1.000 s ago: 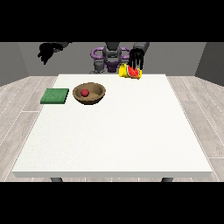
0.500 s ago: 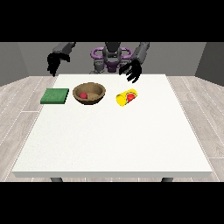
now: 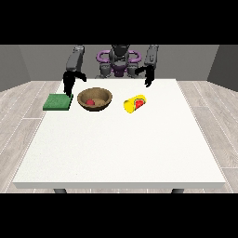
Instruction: Pick the cup and pour the ball into the bowl, then pick the bowl and place it on the pad
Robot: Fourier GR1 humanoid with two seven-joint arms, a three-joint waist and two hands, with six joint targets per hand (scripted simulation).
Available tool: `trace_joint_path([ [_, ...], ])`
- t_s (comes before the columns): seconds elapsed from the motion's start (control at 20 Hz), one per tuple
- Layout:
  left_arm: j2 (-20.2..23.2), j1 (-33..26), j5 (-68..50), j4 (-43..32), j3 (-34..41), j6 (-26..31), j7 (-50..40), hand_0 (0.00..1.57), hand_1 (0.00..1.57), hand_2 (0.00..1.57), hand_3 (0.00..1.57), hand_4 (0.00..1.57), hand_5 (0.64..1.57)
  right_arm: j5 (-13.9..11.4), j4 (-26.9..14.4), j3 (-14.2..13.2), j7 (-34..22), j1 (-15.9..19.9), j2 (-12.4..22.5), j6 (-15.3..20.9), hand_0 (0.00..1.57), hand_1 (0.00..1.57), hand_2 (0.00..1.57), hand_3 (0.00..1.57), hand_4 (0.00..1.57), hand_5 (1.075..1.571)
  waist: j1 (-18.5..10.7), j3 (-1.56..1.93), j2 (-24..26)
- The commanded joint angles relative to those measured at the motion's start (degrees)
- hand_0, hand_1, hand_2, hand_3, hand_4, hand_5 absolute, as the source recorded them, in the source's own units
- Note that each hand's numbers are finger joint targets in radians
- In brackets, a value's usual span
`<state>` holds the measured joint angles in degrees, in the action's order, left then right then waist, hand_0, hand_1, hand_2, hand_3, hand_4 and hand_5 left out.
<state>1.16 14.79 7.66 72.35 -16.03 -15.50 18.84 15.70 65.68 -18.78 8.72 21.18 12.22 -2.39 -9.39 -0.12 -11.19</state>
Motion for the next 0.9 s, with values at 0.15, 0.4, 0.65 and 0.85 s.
trace_joint_path([
  [0.15,2.7,0.4,-2.3,2.7,4.1,5.1,1.1,0.0,0.0,0.0,0.0,0.92,1.436,-1.5,-13.3,0.3,10.6,2.5,-0.7,-2.0,0.0,0.0,0.0,0.0,0.43,1.57,0.9,0.14,-1.1],
  [0.4,1.5,-3.6,0.2,8.3,0.9,5.0,-2.0,0.0,0.0,0.0,0.0,0.94,1.43,-2.5,-23.7,-0.1,16.0,4.3,-0.7,-1.9,0.0,0.0,0.0,0.0,0.39,1.57,-0.5,0.15,0.2],
  [0.65,0.8,-2.4,1.6,13.3,1.1,4.5,-7.8,0.0,0.0,0.0,0.0,0.96,1.43,-2.2,-30.5,-0.9,20.6,4.4,1.6,-5.7,0.0,0.0,0.0,0.0,0.35,1.571,0.9,0.16,0.4],
  [0.85,0.2,-4.4,3.4,12.3,0.4,4.4,-2.8,0.0,0.0,0.0,0.0,0.96,1.426,-2.7,-34.1,-0.5,22.8,7.3,0.7,-4.3,0.0,0.0,0.0,0.0,0.35,1.571,0.2,0.15,-2.1],
])
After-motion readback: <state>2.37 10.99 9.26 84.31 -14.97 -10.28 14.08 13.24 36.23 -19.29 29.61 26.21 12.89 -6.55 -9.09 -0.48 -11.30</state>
